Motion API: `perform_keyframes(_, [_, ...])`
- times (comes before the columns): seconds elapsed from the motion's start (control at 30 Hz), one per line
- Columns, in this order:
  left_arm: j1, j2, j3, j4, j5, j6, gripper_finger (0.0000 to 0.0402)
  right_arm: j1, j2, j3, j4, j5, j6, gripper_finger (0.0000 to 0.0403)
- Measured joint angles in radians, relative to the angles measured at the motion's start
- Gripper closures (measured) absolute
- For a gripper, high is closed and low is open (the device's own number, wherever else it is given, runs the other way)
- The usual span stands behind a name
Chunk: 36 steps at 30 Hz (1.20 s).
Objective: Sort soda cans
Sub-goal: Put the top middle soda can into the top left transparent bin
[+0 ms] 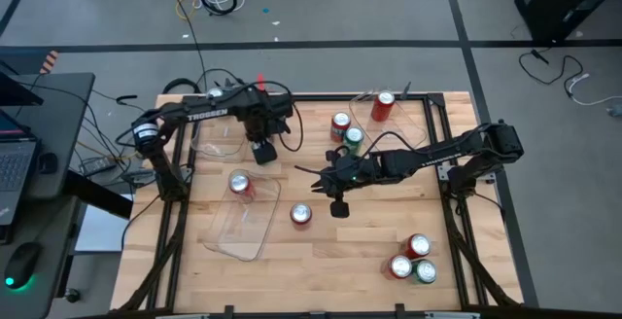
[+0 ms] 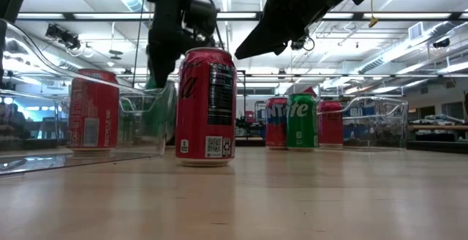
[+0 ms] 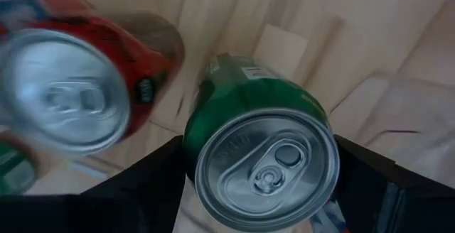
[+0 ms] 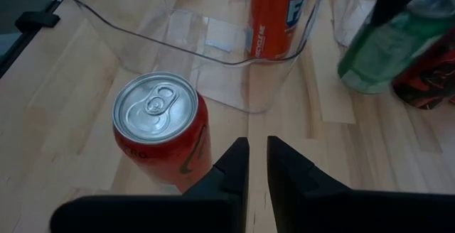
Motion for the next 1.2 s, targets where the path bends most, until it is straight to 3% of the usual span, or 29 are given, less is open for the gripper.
perform_keyframes(0.33, [0.028, -0.008, 0.257, -0.242, -0.058, -0.1, 0.0112, 0.0, 0.0, 0.0, -0.011, 0.0, 0.0, 0.0364])
perform_keyframes(0.43, [0.049, -0.035, 0.305, -0.248, -0.058, -0.136, 0.0112, 0.0, 0.0, 0.0, -0.011, -0.004, 0.0, 0.0364])
perform_keyframes(0.83, [0.337, -0.097, 0.317, -0.243, -0.103, -0.175, 0.0111, 0.0, 0.0, 0.0, -0.01, -0.016, 0.0, 0.0364])
perform_keyframes(1.2, [0.545, 0.007, 0.303, -0.117, -0.053, -0.147, 0.0112, 0.0, 0.0, 0.0, -0.01, -0.016, 0.0, 0.0364])
